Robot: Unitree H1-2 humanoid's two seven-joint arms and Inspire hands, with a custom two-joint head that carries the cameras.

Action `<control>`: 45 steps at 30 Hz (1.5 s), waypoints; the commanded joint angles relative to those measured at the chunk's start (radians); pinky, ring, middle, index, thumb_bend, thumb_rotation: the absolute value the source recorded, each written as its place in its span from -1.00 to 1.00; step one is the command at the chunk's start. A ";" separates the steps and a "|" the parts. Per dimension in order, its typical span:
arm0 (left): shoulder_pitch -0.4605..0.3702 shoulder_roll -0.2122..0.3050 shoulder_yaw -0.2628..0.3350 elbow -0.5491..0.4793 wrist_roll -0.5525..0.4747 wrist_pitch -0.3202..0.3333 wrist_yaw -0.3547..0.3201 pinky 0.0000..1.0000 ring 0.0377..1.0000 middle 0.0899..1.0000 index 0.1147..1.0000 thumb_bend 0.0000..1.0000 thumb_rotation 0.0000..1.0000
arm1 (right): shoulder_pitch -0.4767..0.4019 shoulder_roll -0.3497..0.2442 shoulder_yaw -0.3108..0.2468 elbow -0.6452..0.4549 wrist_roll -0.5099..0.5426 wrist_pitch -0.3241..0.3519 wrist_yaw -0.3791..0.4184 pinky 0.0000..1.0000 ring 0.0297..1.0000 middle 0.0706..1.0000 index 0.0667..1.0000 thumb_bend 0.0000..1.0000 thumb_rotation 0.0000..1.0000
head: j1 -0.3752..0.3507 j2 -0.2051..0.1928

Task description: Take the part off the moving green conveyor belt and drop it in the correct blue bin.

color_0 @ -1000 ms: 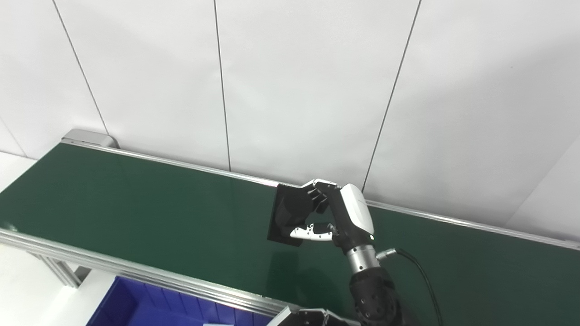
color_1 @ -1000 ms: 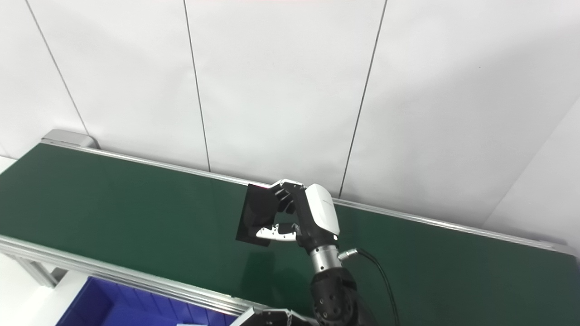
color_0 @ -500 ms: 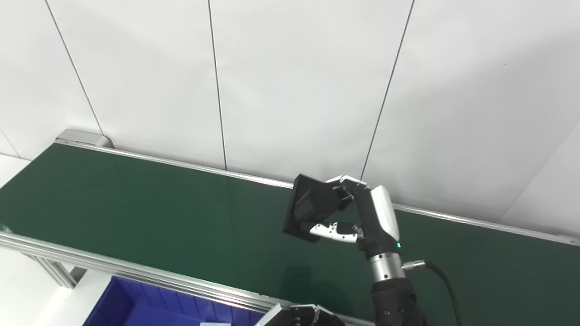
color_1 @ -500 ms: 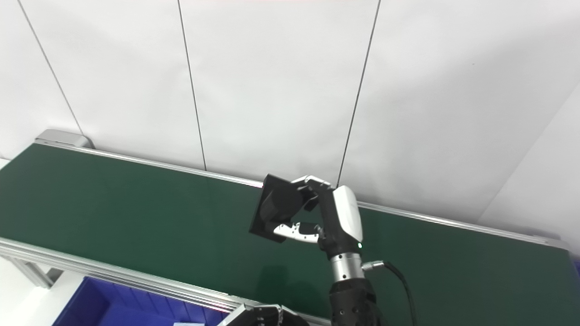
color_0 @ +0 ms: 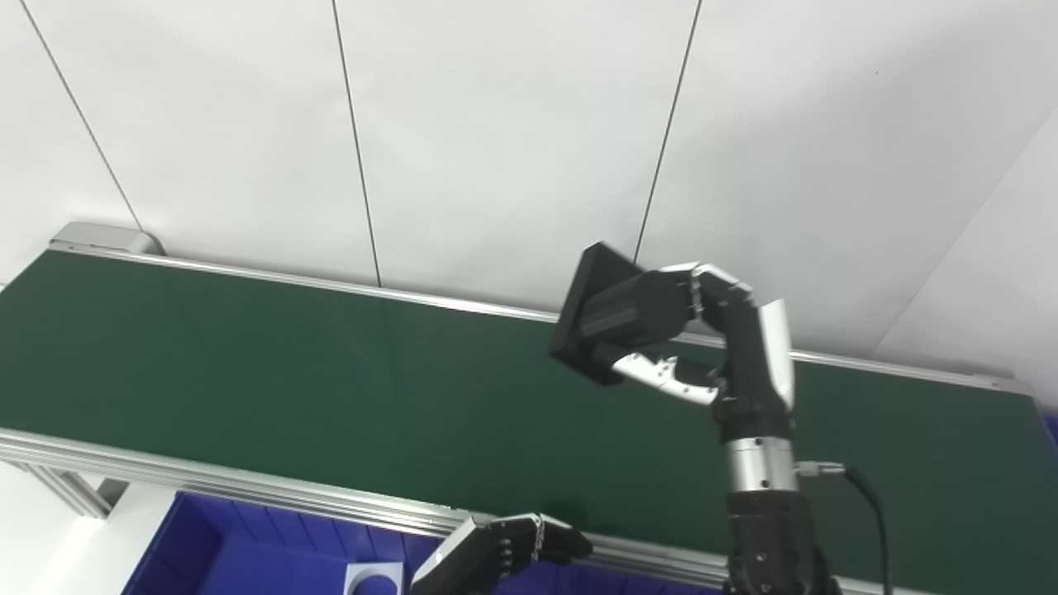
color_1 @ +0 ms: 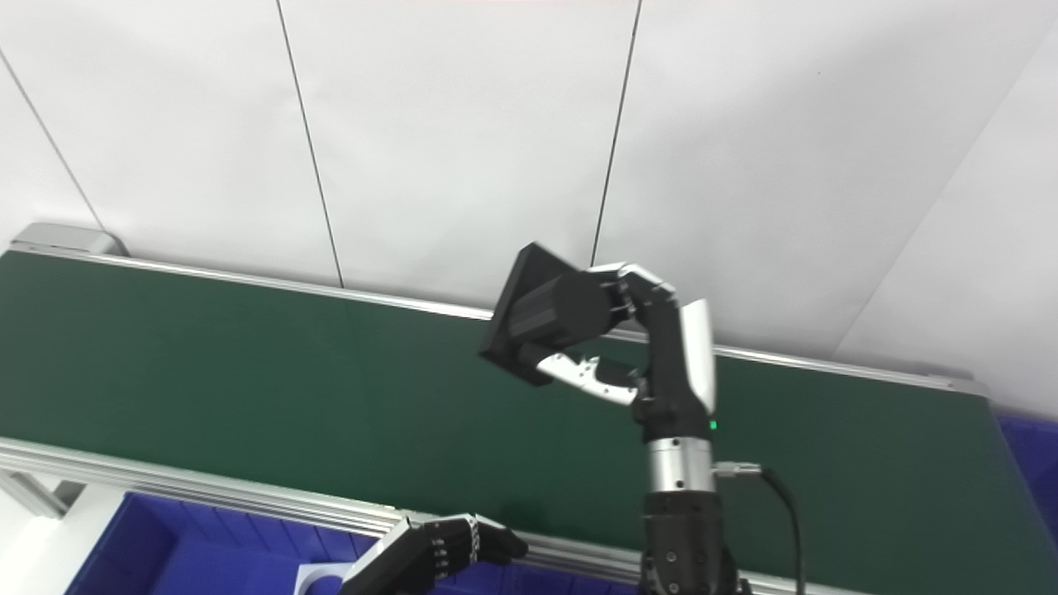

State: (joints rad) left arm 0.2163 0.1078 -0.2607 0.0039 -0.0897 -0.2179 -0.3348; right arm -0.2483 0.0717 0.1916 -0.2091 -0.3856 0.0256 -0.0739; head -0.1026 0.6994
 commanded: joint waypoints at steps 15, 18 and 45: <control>-0.003 0.054 0.044 -0.105 -0.075 0.037 -0.039 0.58 0.51 0.41 0.24 1.00 -0.15 | 0.153 0.038 -0.065 -0.276 0.020 0.051 -0.007 -0.15 -0.08 -0.15 -0.06 0.05 -1.00 | -0.142 0.083; -0.002 0.063 0.053 -0.115 -0.087 0.048 -0.042 0.58 0.51 0.41 0.24 1.00 -0.15 | 0.191 0.037 -0.071 -0.317 0.018 0.058 -0.001 -0.16 -0.09 -0.15 -0.06 0.05 -1.00 | -0.171 0.099; 0.011 0.125 0.125 -0.160 -0.168 0.070 -0.085 0.57 0.48 0.39 0.24 1.00 -0.13 | 0.627 0.047 -0.151 -0.333 0.064 -0.042 -0.092 -0.17 -0.10 -0.17 -0.06 0.05 -1.00 | -0.328 0.179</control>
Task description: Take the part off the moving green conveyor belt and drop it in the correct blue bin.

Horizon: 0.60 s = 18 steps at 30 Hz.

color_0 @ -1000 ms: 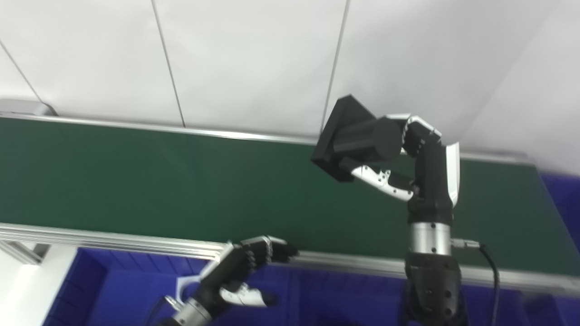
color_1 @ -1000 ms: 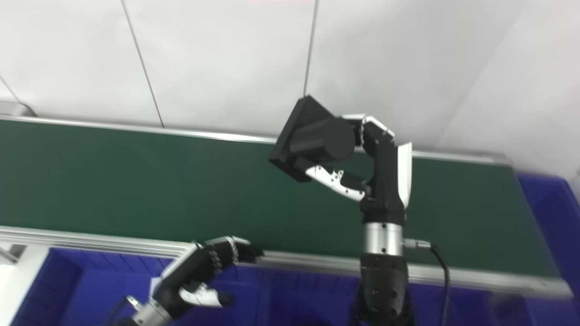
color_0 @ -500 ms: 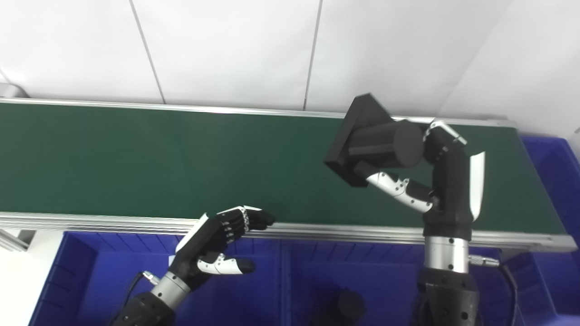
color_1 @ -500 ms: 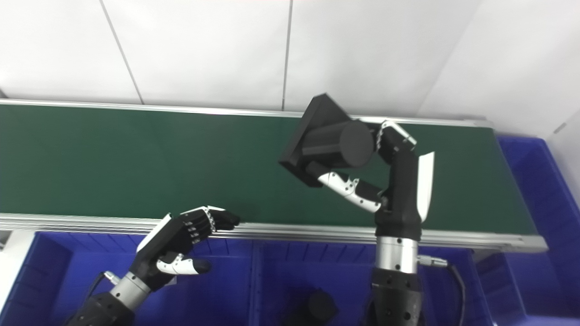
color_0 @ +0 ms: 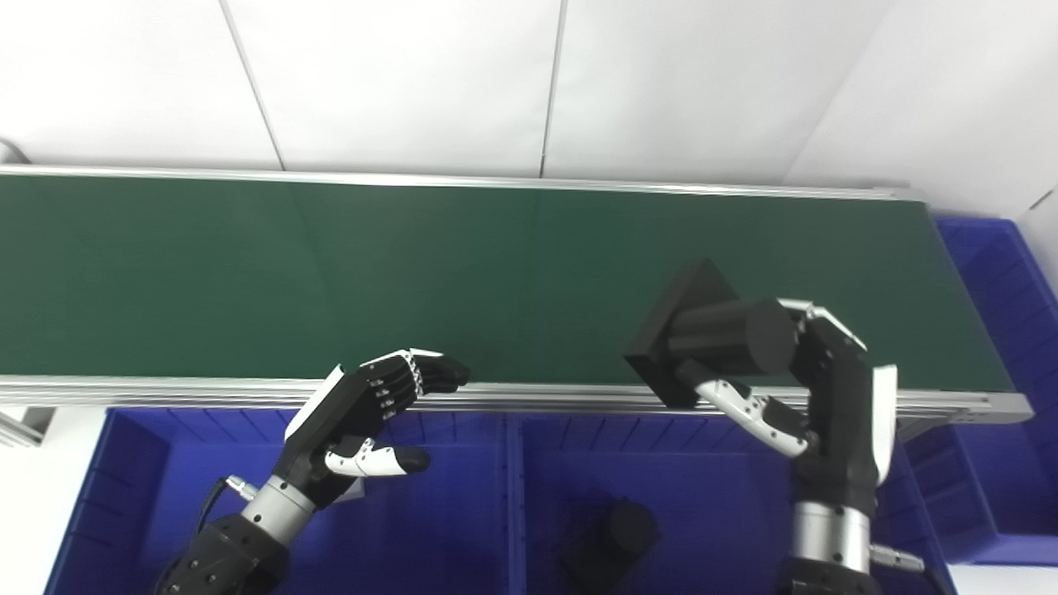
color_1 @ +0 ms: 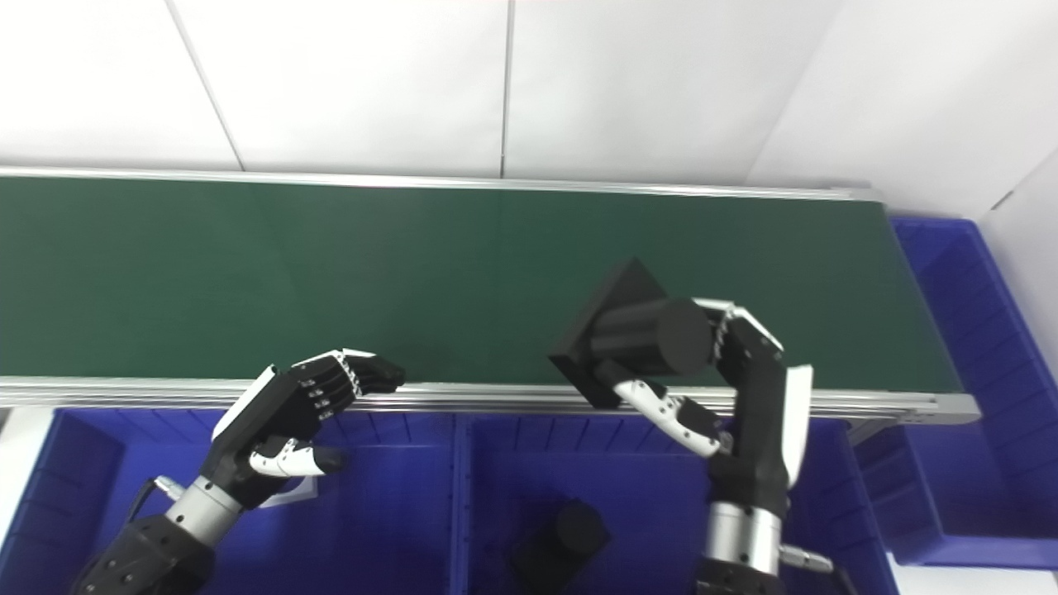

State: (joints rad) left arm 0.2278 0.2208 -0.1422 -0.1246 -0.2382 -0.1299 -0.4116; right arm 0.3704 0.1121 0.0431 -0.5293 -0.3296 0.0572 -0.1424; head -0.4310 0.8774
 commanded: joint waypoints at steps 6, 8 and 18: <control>0.006 0.027 0.018 -0.044 -0.034 -0.008 -0.011 0.59 0.49 0.39 0.24 1.00 -0.14 | 0.065 0.007 -0.045 0.100 0.024 -0.127 -0.079 -0.21 -0.13 -0.18 -0.06 0.05 -1.00 | -0.022 0.018; 0.008 0.030 0.021 -0.049 -0.037 -0.003 -0.010 0.59 0.48 0.38 0.24 1.00 -0.15 | 0.079 0.000 -0.057 0.144 0.019 -0.157 -0.100 -0.23 -0.14 -0.18 -0.06 0.05 -1.00 | -0.024 0.023; 0.009 0.037 0.024 -0.056 -0.059 0.008 -0.013 0.58 0.48 0.38 0.24 1.00 -0.18 | 0.118 -0.017 -0.111 0.315 0.004 -0.251 -0.170 -0.22 -0.11 -0.15 -0.07 0.06 -1.00 | -0.023 0.035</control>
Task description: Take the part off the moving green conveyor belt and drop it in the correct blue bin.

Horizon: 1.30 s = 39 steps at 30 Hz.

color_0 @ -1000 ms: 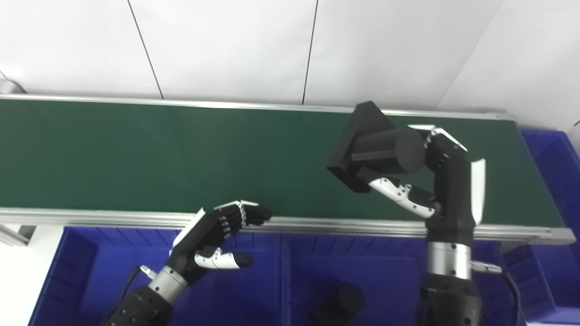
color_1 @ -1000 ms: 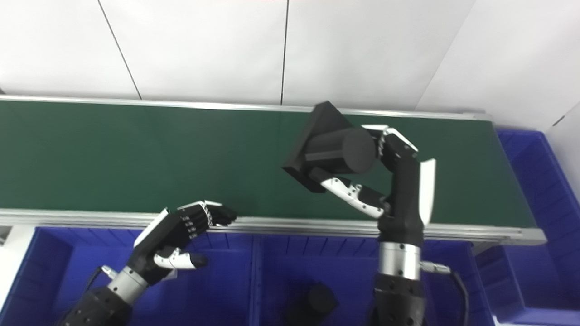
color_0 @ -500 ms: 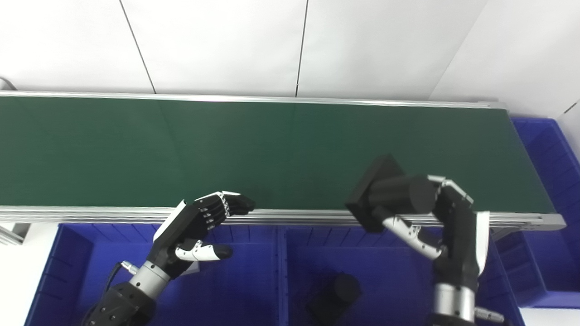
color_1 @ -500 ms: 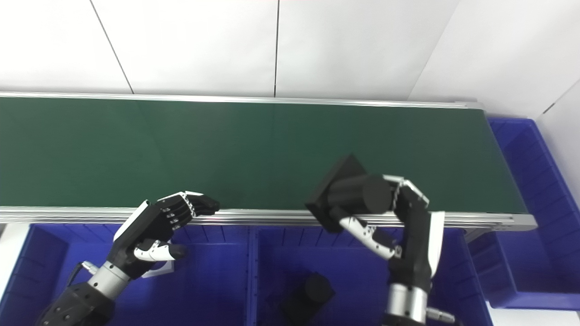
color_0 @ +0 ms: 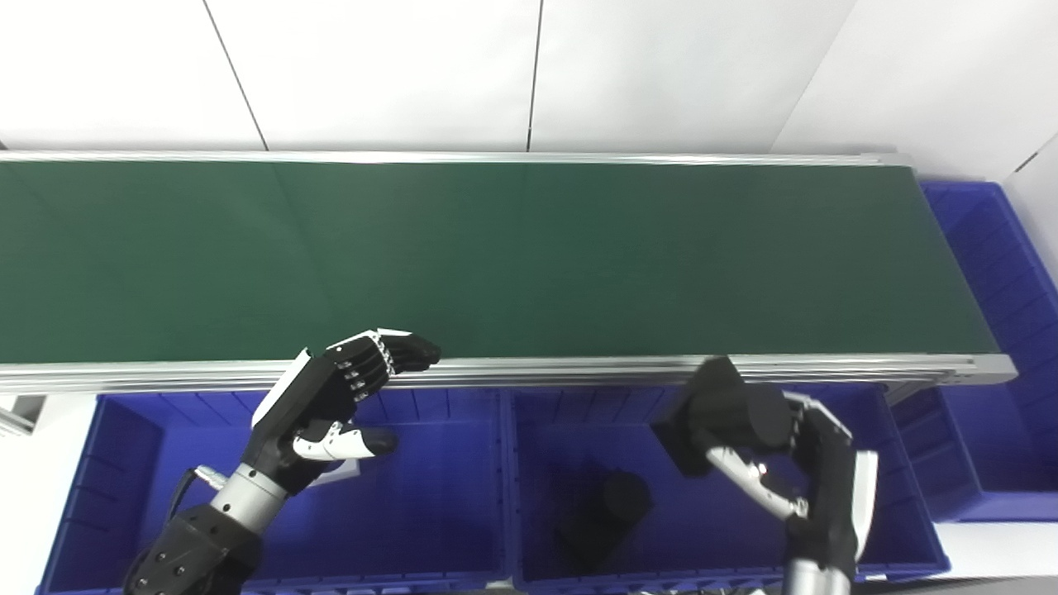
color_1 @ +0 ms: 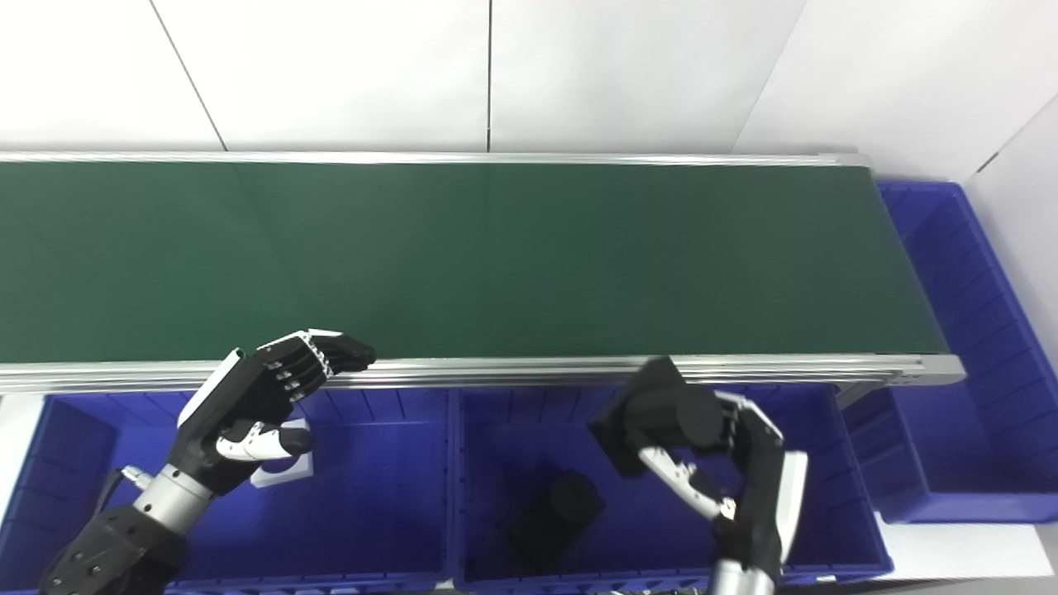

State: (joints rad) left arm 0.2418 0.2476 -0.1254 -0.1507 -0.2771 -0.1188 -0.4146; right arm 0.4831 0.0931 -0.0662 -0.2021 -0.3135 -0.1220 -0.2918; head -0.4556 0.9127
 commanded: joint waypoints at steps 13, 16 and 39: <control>0.000 0.008 0.004 -0.049 -0.018 0.008 -0.005 0.59 0.48 0.38 0.24 1.00 -0.17 | -0.001 -0.002 -0.035 0.097 -0.035 -0.076 -0.070 -0.29 -0.15 -0.16 -0.07 0.06 -1.00 | 0.006 0.007; 0.001 0.005 0.003 -0.057 -0.015 0.014 -0.002 0.58 0.47 0.38 0.24 1.00 -0.17 | -0.002 -0.008 -0.037 0.101 -0.021 -0.072 -0.056 -0.30 -0.15 -0.17 -0.06 0.06 -1.00 | 0.010 0.007; -0.004 -0.013 -0.009 -0.043 0.011 0.000 0.001 0.57 0.46 0.37 0.24 1.00 -0.15 | 0.027 -0.126 0.122 -0.208 0.100 0.085 0.259 0.91 1.00 1.00 1.00 1.00 -0.23 | 0.042 -0.011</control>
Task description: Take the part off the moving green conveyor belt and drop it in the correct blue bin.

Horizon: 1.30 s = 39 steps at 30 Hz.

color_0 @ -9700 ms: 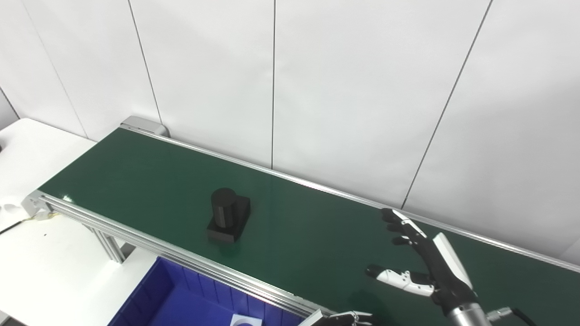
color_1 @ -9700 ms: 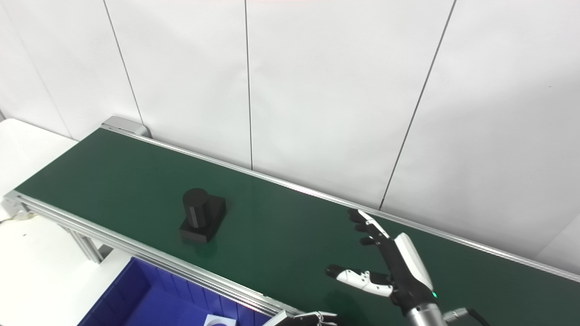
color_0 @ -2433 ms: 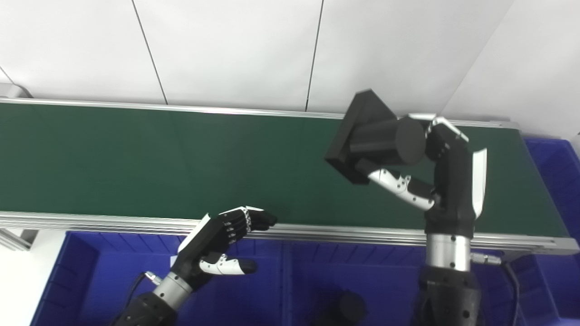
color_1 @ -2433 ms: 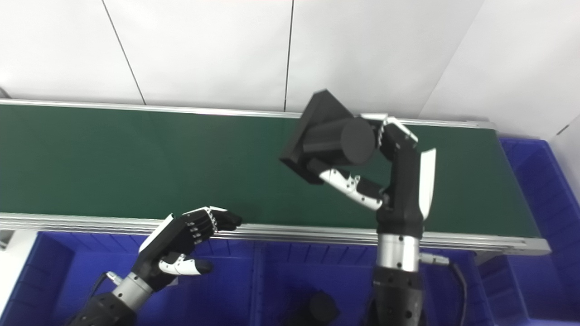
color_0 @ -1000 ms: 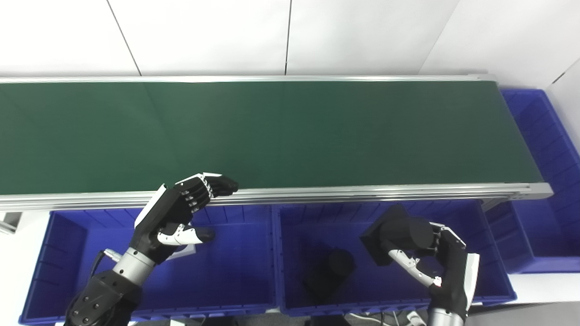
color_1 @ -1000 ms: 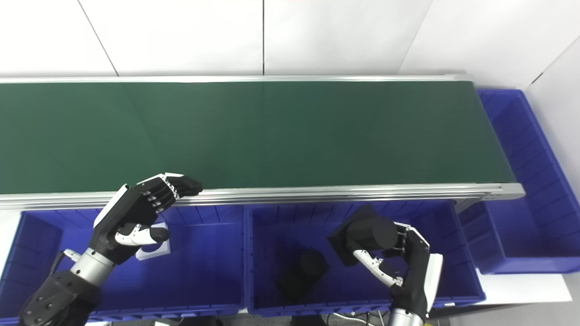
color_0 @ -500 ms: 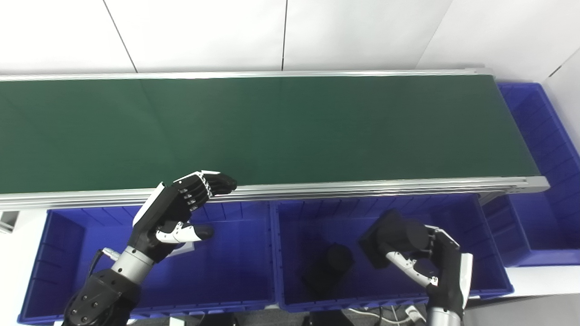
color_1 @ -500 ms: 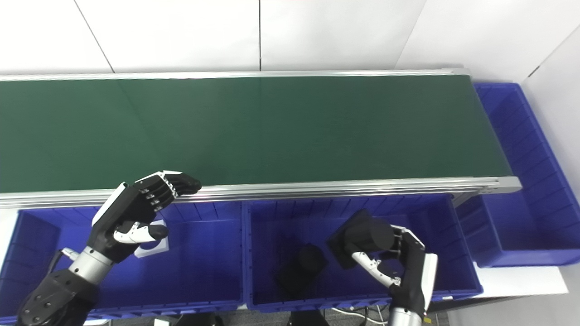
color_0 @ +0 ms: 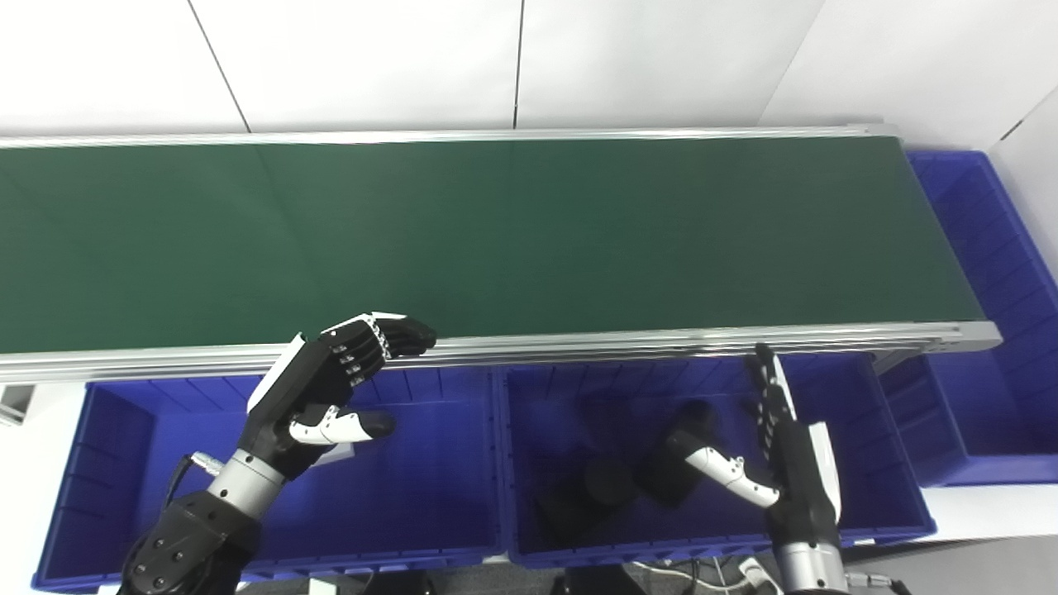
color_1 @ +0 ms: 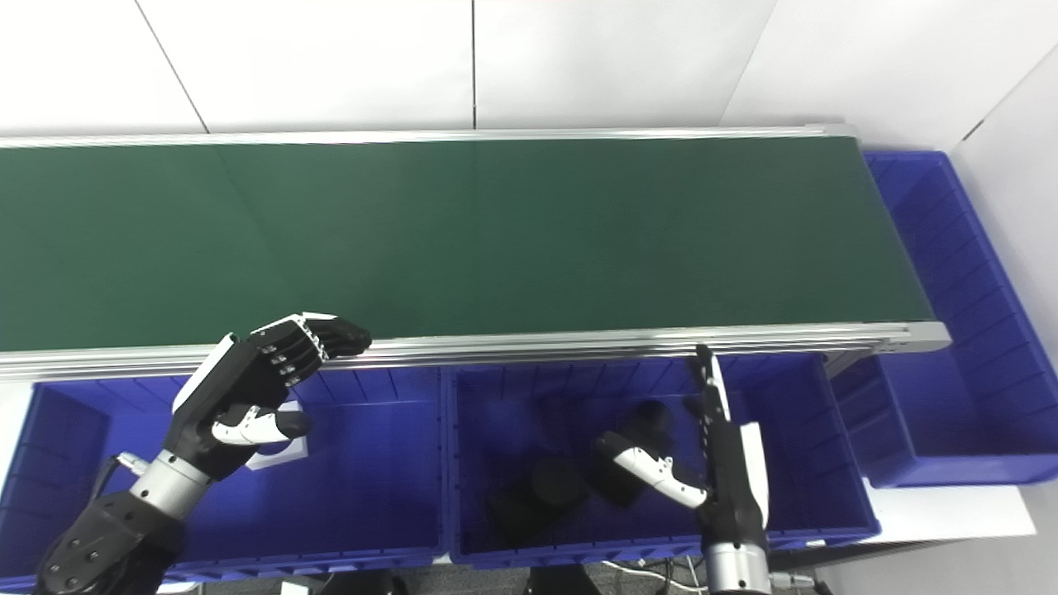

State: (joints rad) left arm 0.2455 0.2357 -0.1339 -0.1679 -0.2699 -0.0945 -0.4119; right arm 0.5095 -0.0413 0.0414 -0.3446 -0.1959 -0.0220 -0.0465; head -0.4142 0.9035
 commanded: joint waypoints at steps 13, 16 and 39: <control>-0.006 -0.028 -0.013 -0.013 0.033 -0.035 0.007 0.56 0.47 0.38 0.24 1.00 -0.14 | -0.148 0.062 0.278 -0.205 -0.130 0.064 0.137 0.55 0.69 0.71 0.76 0.51 -0.09 | 0.091 -0.038; 0.002 -0.042 -0.018 -0.017 0.044 -0.034 0.011 0.56 0.48 0.38 0.24 1.00 -0.14 | -0.182 0.068 0.304 -0.154 -0.125 0.063 0.149 0.49 0.61 0.64 0.69 0.45 -0.03 | 0.144 -0.050; 0.041 -0.109 -0.042 0.008 0.108 -0.091 0.053 0.58 0.64 0.60 0.50 1.00 -0.14 | -0.203 -0.009 0.226 0.126 0.041 -0.102 0.139 0.39 0.54 0.59 0.70 0.24 0.46 | 0.313 -0.111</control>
State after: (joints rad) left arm 0.2917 0.1298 -0.1756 -0.1532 -0.1638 -0.1377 -0.3646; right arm 0.3075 -0.0531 0.2722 -0.2093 -0.1710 -0.0552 0.0987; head -0.1028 0.7931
